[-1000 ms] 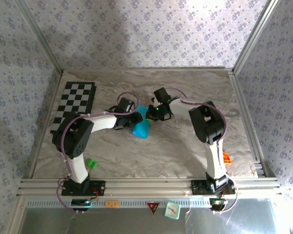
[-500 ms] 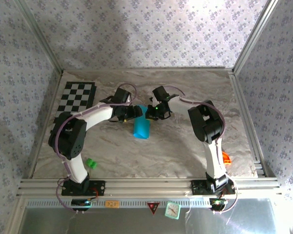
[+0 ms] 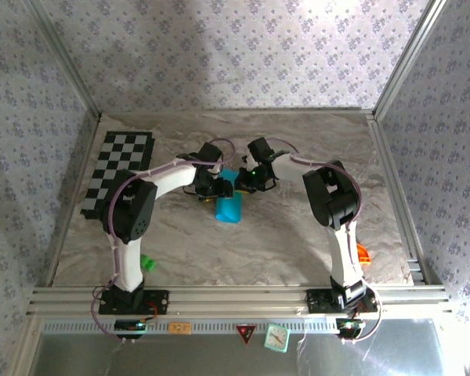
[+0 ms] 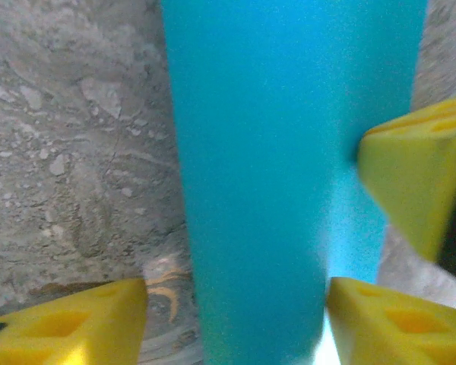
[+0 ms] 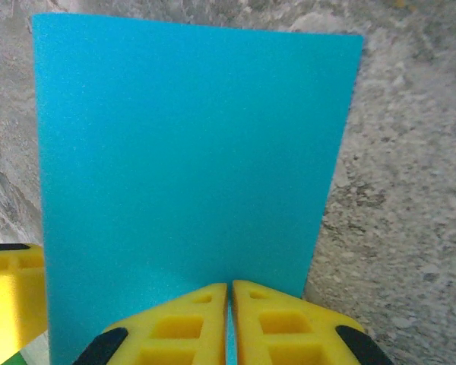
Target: Fold a paper plane with a square sheet of paper (pick it up from the middle)
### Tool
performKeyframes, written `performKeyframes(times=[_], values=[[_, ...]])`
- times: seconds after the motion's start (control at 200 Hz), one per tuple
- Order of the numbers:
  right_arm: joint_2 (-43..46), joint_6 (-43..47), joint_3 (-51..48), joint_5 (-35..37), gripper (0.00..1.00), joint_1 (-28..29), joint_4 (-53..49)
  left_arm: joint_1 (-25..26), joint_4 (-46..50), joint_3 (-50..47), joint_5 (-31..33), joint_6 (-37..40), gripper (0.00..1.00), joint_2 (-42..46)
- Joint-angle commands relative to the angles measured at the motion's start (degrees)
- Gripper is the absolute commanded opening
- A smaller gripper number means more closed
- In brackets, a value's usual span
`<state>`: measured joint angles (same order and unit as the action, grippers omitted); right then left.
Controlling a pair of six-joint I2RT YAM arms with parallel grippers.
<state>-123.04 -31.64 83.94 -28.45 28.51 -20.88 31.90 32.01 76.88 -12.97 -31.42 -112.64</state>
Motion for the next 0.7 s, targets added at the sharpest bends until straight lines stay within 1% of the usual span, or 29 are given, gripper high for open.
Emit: performKeyframes(times=[0.0, 0.065, 0.19, 0.345, 0.365, 0.415, 0.53, 0.635, 0.695], values=[[0.3, -1.7, -1.9, -1.2, 0.13, -1.4, -0.9, -0.1, 3.6, 1.5, 2.2, 0.6, 0.54, -0.4], [3.2, -3.9, -4.3, -2.6, 0.15, -2.2, 4.0, -0.2, 3.2, 1.1, 2.2, 0.7, 0.50, -0.4], [8.7, -7.2, -7.9, 0.4, 0.20, -4.0, 7.8, -0.8, 1.3, -0.7, 2.1, 0.1, 0.43, -0.2], [13.7, -12.4, -15.1, 1.6, 0.23, -8.1, 15.5, -1.2, -0.9, -2.2, 1.9, -1.3, 0.39, -0.2], [14.3, -12.9, -17.6, 1.7, 0.23, -8.6, 16.4, -1.2, -1.1, -2.3, 1.8, -1.3, 0.38, -0.2], [15.9, -13.7, -20.1, 2.4, 0.24, -9.6, 18.1, -1.3, -1.1, -2.4, 1.7, -1.5, 0.38, -0.5], [18.7, -13.8, -23.5, 3.8, 0.26, -11.3, 19.1, -1.7, -1.5, -2.9, 1.8, -2.7, 0.36, -0.2], [19.6, -12.9, -23.8, 4.4, 0.26, -11.6, 17.9, -1.9, -2.4, -3.8, 1.7, -4.3, 0.34, 0.8], [19.7, -12.7, -23.8, 4.4, 0.26, -11.5, 17.4, -1.9, -3.2, -4.6, 0.6, -5.6, 0.33, 1.4]])
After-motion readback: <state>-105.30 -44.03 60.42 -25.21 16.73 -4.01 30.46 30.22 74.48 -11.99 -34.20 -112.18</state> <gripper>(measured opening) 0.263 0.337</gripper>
